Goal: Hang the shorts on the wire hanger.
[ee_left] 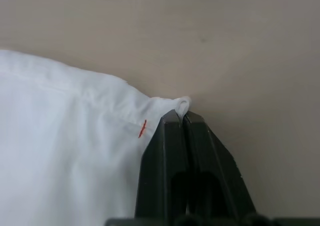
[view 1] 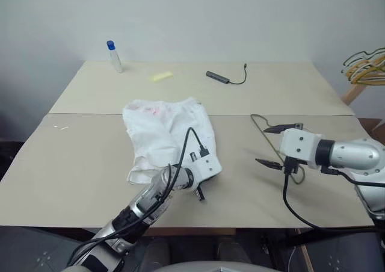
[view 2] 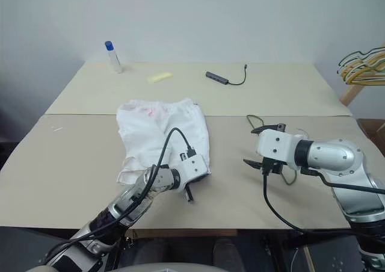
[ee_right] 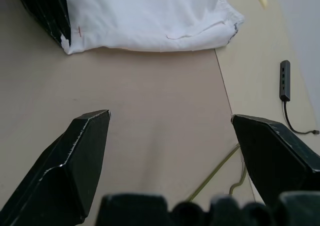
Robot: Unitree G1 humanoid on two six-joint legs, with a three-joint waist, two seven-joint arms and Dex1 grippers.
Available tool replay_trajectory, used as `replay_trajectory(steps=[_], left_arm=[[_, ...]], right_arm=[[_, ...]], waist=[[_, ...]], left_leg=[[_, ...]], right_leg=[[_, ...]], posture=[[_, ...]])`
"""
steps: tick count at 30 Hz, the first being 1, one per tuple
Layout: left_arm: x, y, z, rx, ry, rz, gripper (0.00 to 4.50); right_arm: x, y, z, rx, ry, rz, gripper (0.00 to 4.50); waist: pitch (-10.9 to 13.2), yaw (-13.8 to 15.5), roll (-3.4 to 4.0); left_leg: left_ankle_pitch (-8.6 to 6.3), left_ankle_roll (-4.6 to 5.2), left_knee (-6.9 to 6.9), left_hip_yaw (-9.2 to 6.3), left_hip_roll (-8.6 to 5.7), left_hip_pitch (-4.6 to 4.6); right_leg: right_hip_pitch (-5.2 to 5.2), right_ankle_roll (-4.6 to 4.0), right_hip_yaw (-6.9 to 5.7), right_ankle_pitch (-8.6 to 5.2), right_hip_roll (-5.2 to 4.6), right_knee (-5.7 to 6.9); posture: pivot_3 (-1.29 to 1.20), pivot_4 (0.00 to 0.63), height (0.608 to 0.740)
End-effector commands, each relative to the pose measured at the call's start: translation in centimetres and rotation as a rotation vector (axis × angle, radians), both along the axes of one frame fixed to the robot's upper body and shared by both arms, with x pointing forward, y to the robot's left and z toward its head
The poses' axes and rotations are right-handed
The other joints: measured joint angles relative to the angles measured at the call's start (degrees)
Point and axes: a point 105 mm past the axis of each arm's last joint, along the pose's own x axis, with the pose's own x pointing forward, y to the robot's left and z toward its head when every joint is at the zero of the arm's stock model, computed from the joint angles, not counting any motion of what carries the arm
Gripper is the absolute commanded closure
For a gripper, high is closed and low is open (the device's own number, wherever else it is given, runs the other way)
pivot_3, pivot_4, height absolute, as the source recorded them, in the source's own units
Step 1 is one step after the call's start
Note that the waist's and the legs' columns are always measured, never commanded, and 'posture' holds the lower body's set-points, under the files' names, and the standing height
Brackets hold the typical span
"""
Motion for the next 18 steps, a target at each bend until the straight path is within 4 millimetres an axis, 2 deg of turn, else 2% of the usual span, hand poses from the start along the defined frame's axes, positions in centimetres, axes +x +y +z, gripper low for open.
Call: replay_trajectory(steps=[1, 3, 10, 18], left_arm=[[-0.2, 2.3, 2.9, -0.112, -0.065, -0.009, 4.44], [-1.2, 4.7, 4.4, -0.126, -0.084, -0.040, 4.44], [-5.6, 11.1, 8.7, -0.089, -0.101, -0.167, 4.44], [-9.8, 16.6, 9.7, 0.088, -0.035, -0.190, 4.44]], right_arm=[[0.7, 0.7, 0.7, -0.021, -0.086, 0.044, 0.00], [1.3, 1.9, 0.2, -0.018, -0.107, 0.094, 0.00], [3.8, 5.5, -2.0, -0.090, -0.171, 0.235, 0.00], [6.5, 9.9, -4.0, -0.154, -0.247, 0.404, 0.00]], waist=[[0.0, -0.4, 0.01], [0.0, -0.5, 0.04], [0.1, -0.2, 0.04], [0.2, 0.5, 0.03]], left_leg=[[0.00, 0.01, -0.02, -0.02, 0.02, 0.00], [-0.01, 0.01, -0.01, -0.02, 0.04, -0.03], [-0.01, 0.00, -0.01, 0.04, 0.08, 0.02], [-0.02, 0.00, -0.03, 0.09, 0.13, 0.03]], right_leg=[[-0.01, -0.05, -0.02, -0.04, 0.02, 0.02], [-0.04, -0.07, -0.03, -0.05, 0.03, 0.05], [-0.03, -0.08, -0.02, -0.05, 0.02, 0.04], [-0.07, -0.16, -0.03, -0.07, 0.04, 0.07]], posture=[[-0.02, 0.000, 0.740], [-0.02, 0.000, 0.740], [0.05, 0.000, 0.740], [0.13, 0.000, 0.740]])
